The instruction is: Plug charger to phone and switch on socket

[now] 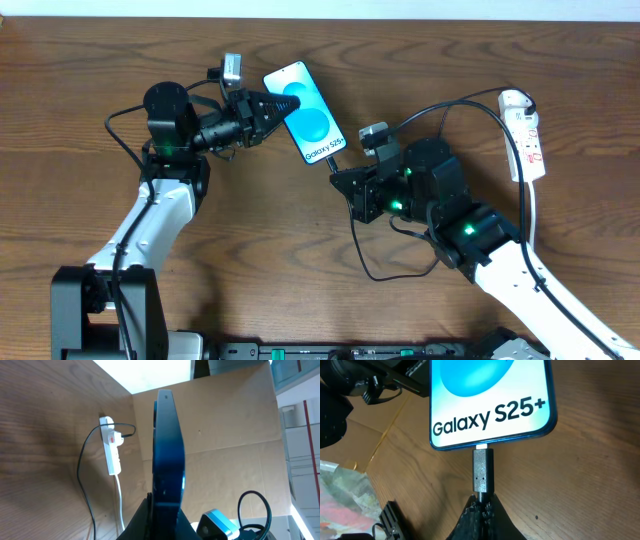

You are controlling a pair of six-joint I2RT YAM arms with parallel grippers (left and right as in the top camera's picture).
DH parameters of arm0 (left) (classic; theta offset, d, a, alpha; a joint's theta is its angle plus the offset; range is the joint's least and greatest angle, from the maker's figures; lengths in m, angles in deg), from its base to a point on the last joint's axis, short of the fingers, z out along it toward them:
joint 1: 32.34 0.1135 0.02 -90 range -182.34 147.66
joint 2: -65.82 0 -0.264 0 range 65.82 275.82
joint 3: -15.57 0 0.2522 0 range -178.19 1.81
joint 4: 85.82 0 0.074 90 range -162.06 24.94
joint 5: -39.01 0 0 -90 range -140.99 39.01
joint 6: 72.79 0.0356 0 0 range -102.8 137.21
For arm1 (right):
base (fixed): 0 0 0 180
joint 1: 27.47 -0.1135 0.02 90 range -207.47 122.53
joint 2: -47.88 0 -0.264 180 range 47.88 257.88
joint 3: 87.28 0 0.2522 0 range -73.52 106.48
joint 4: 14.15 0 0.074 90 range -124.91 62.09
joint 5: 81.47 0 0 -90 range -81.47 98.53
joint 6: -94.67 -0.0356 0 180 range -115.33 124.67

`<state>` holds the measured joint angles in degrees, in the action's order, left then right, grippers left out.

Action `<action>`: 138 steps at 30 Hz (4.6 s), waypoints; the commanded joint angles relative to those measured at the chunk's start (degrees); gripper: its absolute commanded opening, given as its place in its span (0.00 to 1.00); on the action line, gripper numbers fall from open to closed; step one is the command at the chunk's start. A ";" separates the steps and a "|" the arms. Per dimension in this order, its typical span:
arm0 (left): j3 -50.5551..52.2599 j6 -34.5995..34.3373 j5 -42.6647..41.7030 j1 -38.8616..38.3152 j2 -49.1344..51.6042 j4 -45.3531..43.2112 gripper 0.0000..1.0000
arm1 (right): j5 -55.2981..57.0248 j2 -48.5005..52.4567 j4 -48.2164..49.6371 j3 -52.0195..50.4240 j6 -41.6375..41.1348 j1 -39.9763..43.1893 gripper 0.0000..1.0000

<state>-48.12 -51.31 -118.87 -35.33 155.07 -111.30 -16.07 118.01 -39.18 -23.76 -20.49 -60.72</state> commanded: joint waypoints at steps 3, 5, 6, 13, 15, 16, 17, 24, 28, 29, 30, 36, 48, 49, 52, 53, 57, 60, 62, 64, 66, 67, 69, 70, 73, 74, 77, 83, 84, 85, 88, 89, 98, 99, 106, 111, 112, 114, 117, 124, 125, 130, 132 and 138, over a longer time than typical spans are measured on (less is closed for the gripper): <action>-0.85 2.40 -4.74 -1.11 -0.61 -0.52 0.08 | 1.60 0.37 1.44 0.39 1.90 -0.17 0.09; -0.85 4.20 -4.76 -1.11 -0.61 -0.50 0.07 | 1.57 0.37 0.90 0.39 3.19 -0.17 0.15; -0.85 5.16 -4.72 -1.11 -0.61 -0.50 0.08 | 1.55 0.37 0.72 0.39 3.69 -0.17 0.18; -0.85 5.79 -4.50 -1.11 -0.61 -0.50 0.07 | 1.53 0.37 -0.24 0.39 7.63 -0.28 0.24; -0.85 5.77 -3.58 -1.11 -0.61 -0.50 0.07 | 1.53 0.37 -1.81 0.39 7.63 -1.09 0.24; -0.85 5.77 -2.99 -1.11 -0.61 -0.50 0.07 | 1.53 0.37 -2.40 0.39 7.63 -1.75 0.24; -0.85 5.77 -2.60 -1.11 -0.61 -0.50 0.08 | 1.64 0.37 -3.30 0.39 7.65 -3.28 0.24; -0.85 5.95 -3.10 -1.11 -0.61 -0.50 0.08 | 9.01 0.37 -3.32 0.39 7.63 -6.21 0.19; -0.85 7.23 -6.40 -1.11 -0.61 -0.50 0.08 | 13.75 0.37 -1.27 0.39 7.67 -6.21 0.09; -0.85 7.23 -6.54 -1.11 -0.61 -0.50 0.07 | 13.75 0.37 -0.72 0.39 7.67 -6.21 0.03; -0.85 7.23 -6.60 -1.11 -0.61 -0.50 0.07 | 13.73 0.37 -0.20 0.39 7.65 -6.23 0.00; -0.85 7.23 -6.95 -1.14 -0.61 -0.52 0.07 | 13.75 0.37 3.65 0.39 7.74 -6.21 0.01; -0.85 9.60 -10.10 -2.40 -0.61 -0.50 0.07 | 13.97 0.39 10.12 0.42 12.39 -6.16 0.11; -0.85 9.60 -9.49 -2.40 -0.61 -0.50 0.07 | 13.94 0.37 8.94 0.42 12.39 -6.16 0.22; -0.85 9.57 -6.56 -2.43 -0.61 -0.50 0.08 | 13.97 -0.72 5.42 0.42 12.39 -6.03 0.34; -0.85 9.57 -4.81 -2.62 -0.61 -0.46 0.07 | 13.97 -2.12 3.61 0.42 12.39 -5.53 0.39; -0.85 9.49 2.86 -4.39 -0.61 1.90 0.07 | 13.99 -8.83 -1.49 0.44 12.39 -2.84 0.71; -0.85 9.51 14.19 -8.76 -0.61 5.75 0.08 | 14.91 -16.83 -5.55 0.44 12.39 1.46 0.91; -0.87 9.51 20.52 -12.44 -0.55 6.21 0.07 | 18.56 -22.64 -8.74 0.44 12.37 4.81 0.99; -1.33 9.55 26.62 -16.94 -0.52 6.21 0.07 | 24.87 -28.76 -12.46 0.44 12.35 7.74 0.99; -2.40 9.90 30.67 -21.31 -0.46 6.21 0.08 | 30.71 -33.44 -15.32 0.44 12.07 9.64 0.99; -3.02 10.69 31.58 -22.86 -0.24 6.21 0.07 | 32.92 -35.06 -16.37 0.44 11.47 10.19 0.99; -5.16 11.74 31.67 -25.81 1.44 6.23 0.07 | 37.68 -38.51 -18.69 0.44 9.77 11.08 0.99; -6.58 11.76 31.12 -27.19 3.23 6.27 0.08 | 39.21 -39.76 -19.52 0.44 9.20 11.21 0.99; -10.19 12.81 27.93 -28.83 9.11 6.93 0.07 | 39.52 -40.48 -20.37 0.44 8.44 11.19 0.99; -12.31 14.62 25.75 -28.79 12.35 9.73 0.08 | 39.50 -40.28 -20.87 0.42 7.26 11.21 0.99; -17.38 21.31 20.55 -27.17 19.67 21.16 0.07 | 39.45 -39.34 -21.66 0.42 5.92 11.21 0.99; -19.19 31.39 17.31 -21.66 27.06 37.33 0.08 | 39.26 -35.39 -21.66 0.42 3.02 11.19 0.99; -19.19 32.54 17.29 -20.70 27.36 39.95 0.07 | 39.26 -34.18 -21.51 0.42 1.77 11.19 0.99; -19.19 33.62 17.27 -20.15 27.39 41.51 0.07 | 39.23 -33.33 -21.38 0.42 1.16 11.21 0.99; -19.19 37.07 15.72 -19.19 27.41 43.41 0.07 | 39.01 -29.73 -20.41 0.42 0.07 11.19 0.99; -19.19 37.97 15.28 -19.21 27.41 43.60 0.08 | 39.01 -28.50 -19.89 0.42 -0.39 11.19 0.99; -19.19 52.54 12.35 -19.26 27.45 54.75 0.07 | 39.04 -17.84 -13.20 0.42 -10.62 11.19 0.99; -19.19 53.24 12.35 -19.26 27.45 55.17 0.08 | 39.04 -17.29 -12.90 0.42 -10.91 11.19 0.99; -19.15 53.75 15.28 -19.26 27.45 54.93 0.23 | 39.06 -14.99 -11.65 0.42 -11.67 11.19 0.99; -19.15 53.70 19.37 -19.26 27.45 55.08 0.25 | 39.04 -14.99 -11.65 0.42 -11.67 11.19 0.99; -19.15 53.70 19.61 -19.26 27.45 55.08 0.28 | 39.04 -14.99 -11.65 0.42 -11.67 11.19 0.99; -19.10 53.70 20.98 -19.28 27.45 55.10 0.31 | 39.04 -14.99 -11.65 0.42 -11.67 11.19 0.99; -19.04 53.72 25.07 -19.26 27.45 55.71 0.34 | 39.01 -14.99 -11.65 0.42 -12.76 11.19 0.99; -18.93 53.70 30.67 -19.26 27.45 57.11 0.34 | 39.06 -14.99 -11.76 0.42 -13.14 11.19 0.99; -18.93 53.70 32.30 -19.26 27.45 57.46 0.34 | 39.06 -14.97 -12.04 0.42 -13.14 11.19 0.99; -18.99 53.94 34.53 -18.51 26.77 57.64 0.40 | 39.06 -14.97 -14.97 0.42 -13.14 11.19 0.99; -18.99 53.94 34.53 -16.72 24.70 57.68 0.43 | 39.06 -14.97 -17.88 0.42 -13.14 11.19 0.99; -18.99 56.02 47.91 -8.07 9.05 63.32 0.50 | 40.04 -14.97 -22.64 0.42 -12.90 11.21 0.99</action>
<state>-67.01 2.29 -80.62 -46.52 172.84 -50.15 22.48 103.02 -61.10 -24.03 -32.93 -49.88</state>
